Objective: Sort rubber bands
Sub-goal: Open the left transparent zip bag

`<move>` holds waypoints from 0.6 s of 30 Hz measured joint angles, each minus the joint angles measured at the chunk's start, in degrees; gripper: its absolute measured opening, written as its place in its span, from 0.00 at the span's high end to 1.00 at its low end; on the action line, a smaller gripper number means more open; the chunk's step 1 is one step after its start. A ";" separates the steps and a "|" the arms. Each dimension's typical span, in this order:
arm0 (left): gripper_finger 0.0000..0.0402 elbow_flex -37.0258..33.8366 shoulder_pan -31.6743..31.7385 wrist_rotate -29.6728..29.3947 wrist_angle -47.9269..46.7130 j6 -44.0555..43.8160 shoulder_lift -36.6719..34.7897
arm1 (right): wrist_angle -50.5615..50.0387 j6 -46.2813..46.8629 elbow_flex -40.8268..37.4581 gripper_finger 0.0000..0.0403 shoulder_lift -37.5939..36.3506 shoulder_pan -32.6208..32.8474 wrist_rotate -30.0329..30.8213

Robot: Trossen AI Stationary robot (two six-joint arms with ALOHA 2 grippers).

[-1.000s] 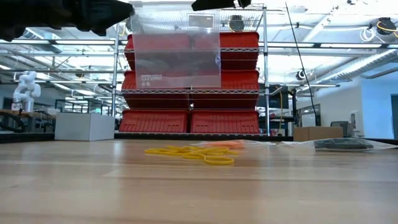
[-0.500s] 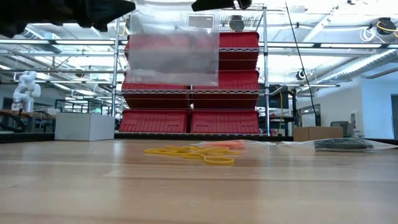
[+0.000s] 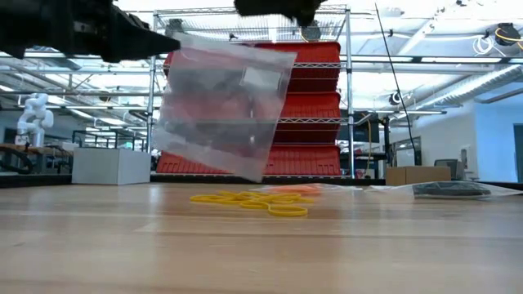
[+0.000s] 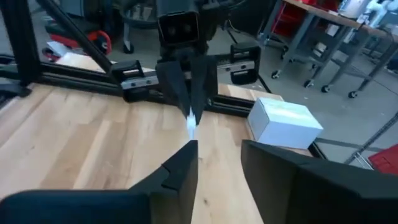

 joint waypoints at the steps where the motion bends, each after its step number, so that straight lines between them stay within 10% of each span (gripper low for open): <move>1: 1.00 0.00 0.47 0.06 0.26 -0.25 0.61 | 0.88 0.08 0.00 0.71 0.85 -0.29 -0.12; 18: 1.00 5.32 1.80 0.14 1.04 -0.86 10.29 | -2.01 -2.86 8.14 0.72 12.59 -1.56 0.01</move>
